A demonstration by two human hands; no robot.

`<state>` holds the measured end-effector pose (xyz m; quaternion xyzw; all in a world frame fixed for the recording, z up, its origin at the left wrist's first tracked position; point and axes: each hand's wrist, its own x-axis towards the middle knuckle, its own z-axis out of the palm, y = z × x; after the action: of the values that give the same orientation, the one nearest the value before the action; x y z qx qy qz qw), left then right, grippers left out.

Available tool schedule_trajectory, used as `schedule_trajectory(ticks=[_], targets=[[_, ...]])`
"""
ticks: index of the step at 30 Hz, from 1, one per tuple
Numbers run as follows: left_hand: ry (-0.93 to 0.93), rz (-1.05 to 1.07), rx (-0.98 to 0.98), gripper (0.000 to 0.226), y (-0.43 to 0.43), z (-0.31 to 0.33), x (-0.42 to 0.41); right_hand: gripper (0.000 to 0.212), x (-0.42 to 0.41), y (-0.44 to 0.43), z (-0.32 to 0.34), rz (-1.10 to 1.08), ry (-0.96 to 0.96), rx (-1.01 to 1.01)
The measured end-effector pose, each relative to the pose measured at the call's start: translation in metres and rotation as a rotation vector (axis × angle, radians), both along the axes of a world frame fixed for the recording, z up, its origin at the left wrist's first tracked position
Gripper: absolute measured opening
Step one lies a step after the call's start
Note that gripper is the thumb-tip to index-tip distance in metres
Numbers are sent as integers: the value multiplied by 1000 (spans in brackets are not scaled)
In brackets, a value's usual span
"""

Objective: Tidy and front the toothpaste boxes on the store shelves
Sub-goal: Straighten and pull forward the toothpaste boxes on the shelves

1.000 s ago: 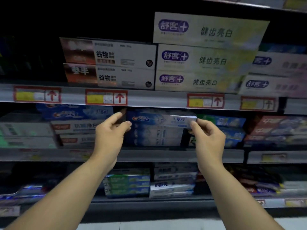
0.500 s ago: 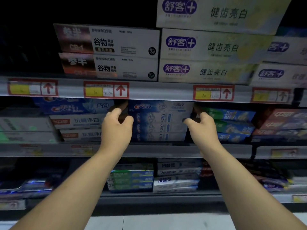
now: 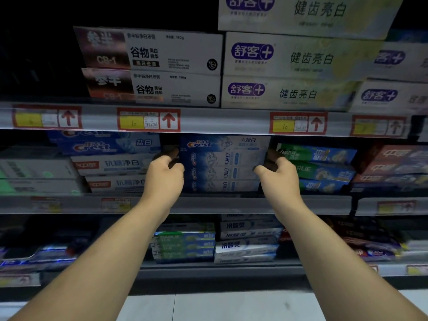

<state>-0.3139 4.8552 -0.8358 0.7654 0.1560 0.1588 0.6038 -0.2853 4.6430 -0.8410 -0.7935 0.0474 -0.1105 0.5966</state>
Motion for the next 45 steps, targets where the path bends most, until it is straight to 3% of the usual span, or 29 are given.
schedule_trajectory(ticks=[5,10,15,20,27,34,40,45], targets=[[-3,-36,19,7,-3,2,-1,17,2,1,-2,-16,8,-7],[11,-22,25,22,-1,3,0,17,1,3,-1,-31,20,-27],[-11,-21,22,9,-2,3,-3,17,0,2,1,-28,16,-48],[-44,-19,47,25,-3,4,-5,17,-1,1,1,-28,14,-67],[-18,-43,208,4,0,0,-7,19,-2,0,2,2,-6,-115],[65,-78,412,25,5,-5,-3,20,-1,-4,-2,31,-7,-256],[100,-102,519,23,7,-3,-7,7,-6,-8,2,59,-13,-338],[200,-154,537,22,5,-1,-9,13,-9,-14,1,40,-31,-424]])
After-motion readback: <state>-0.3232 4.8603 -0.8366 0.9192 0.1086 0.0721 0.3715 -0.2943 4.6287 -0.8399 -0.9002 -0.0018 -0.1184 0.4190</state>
